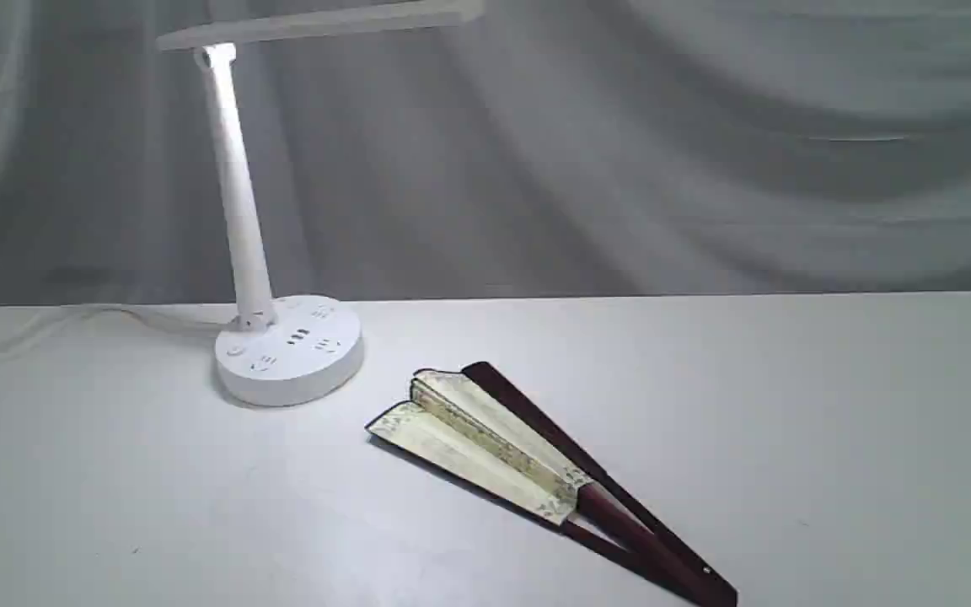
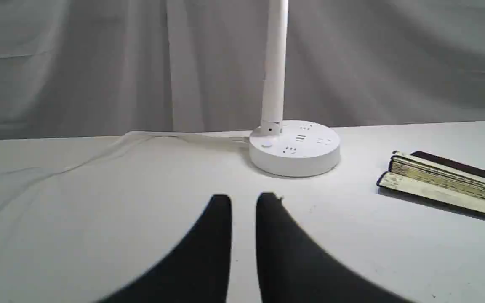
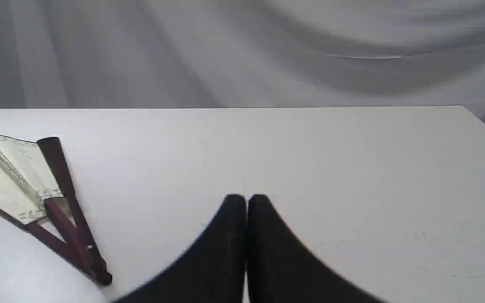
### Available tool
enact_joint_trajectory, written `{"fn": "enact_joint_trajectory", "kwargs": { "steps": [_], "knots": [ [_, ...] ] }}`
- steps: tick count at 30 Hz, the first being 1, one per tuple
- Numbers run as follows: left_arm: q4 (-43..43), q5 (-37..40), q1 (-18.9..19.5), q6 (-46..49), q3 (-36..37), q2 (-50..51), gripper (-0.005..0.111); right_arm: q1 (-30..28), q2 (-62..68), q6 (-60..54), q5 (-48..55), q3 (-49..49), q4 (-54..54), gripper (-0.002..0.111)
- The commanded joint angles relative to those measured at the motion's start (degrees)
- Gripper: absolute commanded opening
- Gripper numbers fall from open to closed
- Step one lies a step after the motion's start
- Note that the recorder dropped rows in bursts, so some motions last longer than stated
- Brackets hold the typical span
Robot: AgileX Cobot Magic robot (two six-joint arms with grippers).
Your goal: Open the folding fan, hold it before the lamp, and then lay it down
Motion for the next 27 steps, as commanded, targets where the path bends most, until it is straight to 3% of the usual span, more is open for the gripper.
{"fn": "enact_joint_trajectory", "kwargs": {
  "steps": [1, 12, 17, 20, 27],
  "knots": [
    [-0.51, -0.65, -0.21, -0.41, 0.29, -0.19, 0.011, 0.07, -0.25, 0.03, -0.60, 0.21, 0.08, 0.000],
    [-0.51, -1.57, -0.21, -0.40, 0.29, -0.19, 0.011, 0.07, -0.25, 0.03, -6.60, 0.21, 0.29, 0.000],
    [-0.51, -8.92, -0.21, -1.50, 0.29, -0.19, 0.011, 0.07, -0.25, 0.03, -10.19, 0.21, 2.10, 0.000],
    [-0.51, -13.91, -0.21, -8.87, 0.29, -0.19, 0.011, 0.07, -0.25, 0.13, -11.19, 0.21, 4.22, 0.000],
    [-0.51, -6.24, -0.21, -11.93, -4.78, -0.19, 0.011, 0.07, -0.25, 0.13, -8.26, -5.84, 5.41, 0.000]
  ]
}}
